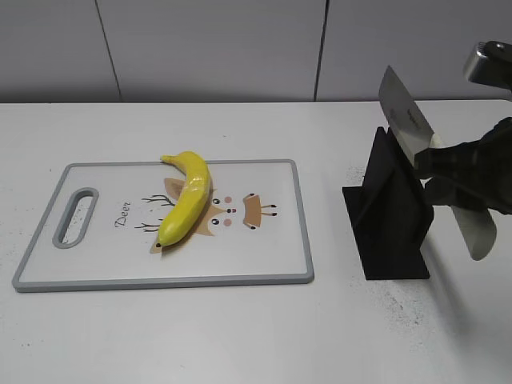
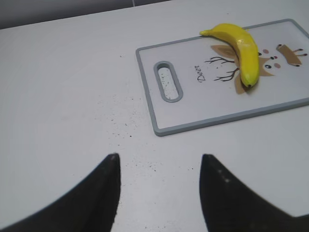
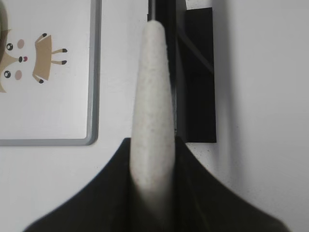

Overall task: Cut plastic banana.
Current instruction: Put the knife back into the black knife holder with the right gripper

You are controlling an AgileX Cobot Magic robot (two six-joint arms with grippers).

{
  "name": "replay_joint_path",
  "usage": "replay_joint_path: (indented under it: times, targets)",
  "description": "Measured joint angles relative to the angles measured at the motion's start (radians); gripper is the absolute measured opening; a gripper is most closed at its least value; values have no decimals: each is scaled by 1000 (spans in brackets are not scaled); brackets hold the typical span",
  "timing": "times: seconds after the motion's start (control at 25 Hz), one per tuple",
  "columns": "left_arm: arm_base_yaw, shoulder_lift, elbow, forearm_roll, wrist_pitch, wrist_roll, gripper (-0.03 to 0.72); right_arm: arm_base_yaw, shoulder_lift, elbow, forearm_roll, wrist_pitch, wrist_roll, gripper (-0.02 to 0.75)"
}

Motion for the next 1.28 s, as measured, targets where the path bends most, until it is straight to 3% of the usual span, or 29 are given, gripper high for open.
replay_joint_path:
  times: [0.76, 0.84, 1.08, 1.28]
  targets:
    - [18, -8, 0, 0, 0, 0, 479, 0, 94, 0, -2, 19, 2, 162]
    - [18, -8, 0, -1, 0, 0, 478, 0, 94, 0, -2, 20, 4, 210]
    - [18, -17, 0, -1, 0, 0, 465, 0, 90, -6, -2, 22, 4, 556]
    - [18, -16, 0, -1, 0, 0, 442, 0, 44, -56, -2, 49, -36, 602]
